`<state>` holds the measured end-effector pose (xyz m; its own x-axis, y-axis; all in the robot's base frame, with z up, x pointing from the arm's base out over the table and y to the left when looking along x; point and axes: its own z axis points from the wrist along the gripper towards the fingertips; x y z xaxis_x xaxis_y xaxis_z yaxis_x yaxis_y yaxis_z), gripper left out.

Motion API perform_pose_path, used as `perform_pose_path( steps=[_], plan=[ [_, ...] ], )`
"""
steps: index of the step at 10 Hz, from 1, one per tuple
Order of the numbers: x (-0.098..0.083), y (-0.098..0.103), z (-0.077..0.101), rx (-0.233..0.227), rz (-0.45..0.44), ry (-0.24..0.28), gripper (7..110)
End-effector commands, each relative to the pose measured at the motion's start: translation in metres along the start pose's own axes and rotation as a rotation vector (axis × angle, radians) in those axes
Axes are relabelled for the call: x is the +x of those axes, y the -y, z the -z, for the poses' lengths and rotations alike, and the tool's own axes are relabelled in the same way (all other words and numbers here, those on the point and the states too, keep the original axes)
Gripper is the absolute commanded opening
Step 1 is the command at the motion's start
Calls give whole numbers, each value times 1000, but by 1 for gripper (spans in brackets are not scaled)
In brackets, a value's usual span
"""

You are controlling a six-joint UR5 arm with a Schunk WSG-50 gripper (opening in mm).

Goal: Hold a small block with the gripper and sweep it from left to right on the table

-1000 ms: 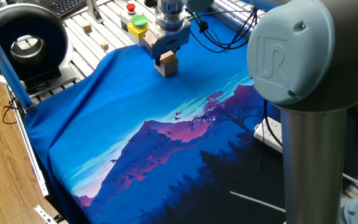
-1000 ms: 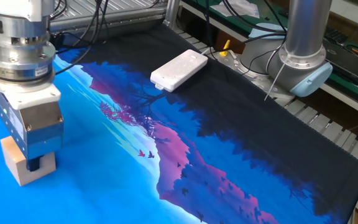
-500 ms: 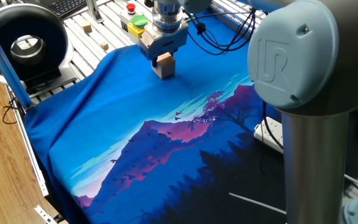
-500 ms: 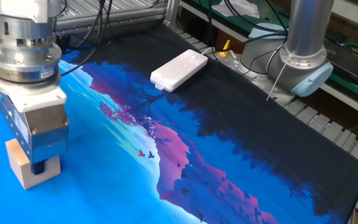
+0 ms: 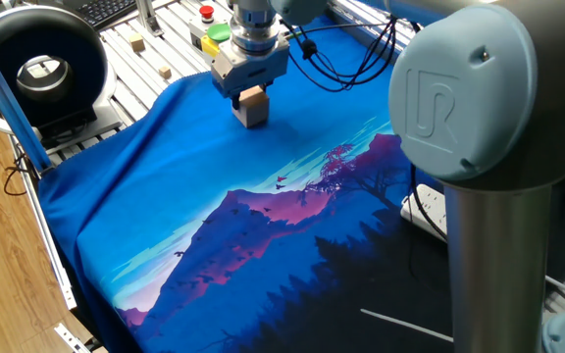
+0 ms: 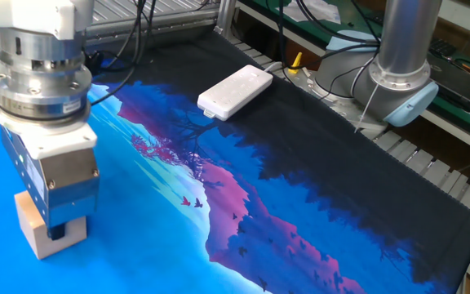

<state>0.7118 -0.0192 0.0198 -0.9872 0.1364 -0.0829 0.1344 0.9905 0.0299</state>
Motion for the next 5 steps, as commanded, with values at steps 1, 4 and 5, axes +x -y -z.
perform_pose_path(
  steps=[1, 4, 5],
  plan=[
    [1, -12, -3, -10, -23, 8, 7],
    [5, -25, -7, -12, -42, 13, 7],
    [6, -28, -7, -14, -47, 14, 7]
  ],
)
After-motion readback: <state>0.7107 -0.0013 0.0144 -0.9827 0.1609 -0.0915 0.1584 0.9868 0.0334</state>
